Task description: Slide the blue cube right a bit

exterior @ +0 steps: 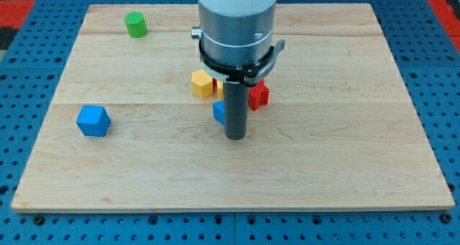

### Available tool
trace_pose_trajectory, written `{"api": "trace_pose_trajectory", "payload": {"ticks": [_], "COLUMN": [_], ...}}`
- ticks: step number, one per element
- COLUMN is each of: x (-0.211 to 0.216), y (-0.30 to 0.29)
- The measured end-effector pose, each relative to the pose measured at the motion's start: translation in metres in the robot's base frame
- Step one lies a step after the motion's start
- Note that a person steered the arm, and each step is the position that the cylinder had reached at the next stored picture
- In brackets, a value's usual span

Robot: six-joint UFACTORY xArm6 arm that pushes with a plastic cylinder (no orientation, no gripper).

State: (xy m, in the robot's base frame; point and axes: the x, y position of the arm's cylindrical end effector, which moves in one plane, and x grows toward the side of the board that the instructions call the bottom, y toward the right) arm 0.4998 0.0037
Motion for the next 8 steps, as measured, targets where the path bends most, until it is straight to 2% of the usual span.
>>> {"api": "trace_pose_trajectory", "payload": {"ticks": [3,4,5,6,8], "x": [-0.006,0.031,0.051,0.045,-0.015], "y": [-0.03,-0.074,-0.155,-0.241,-0.248]}}
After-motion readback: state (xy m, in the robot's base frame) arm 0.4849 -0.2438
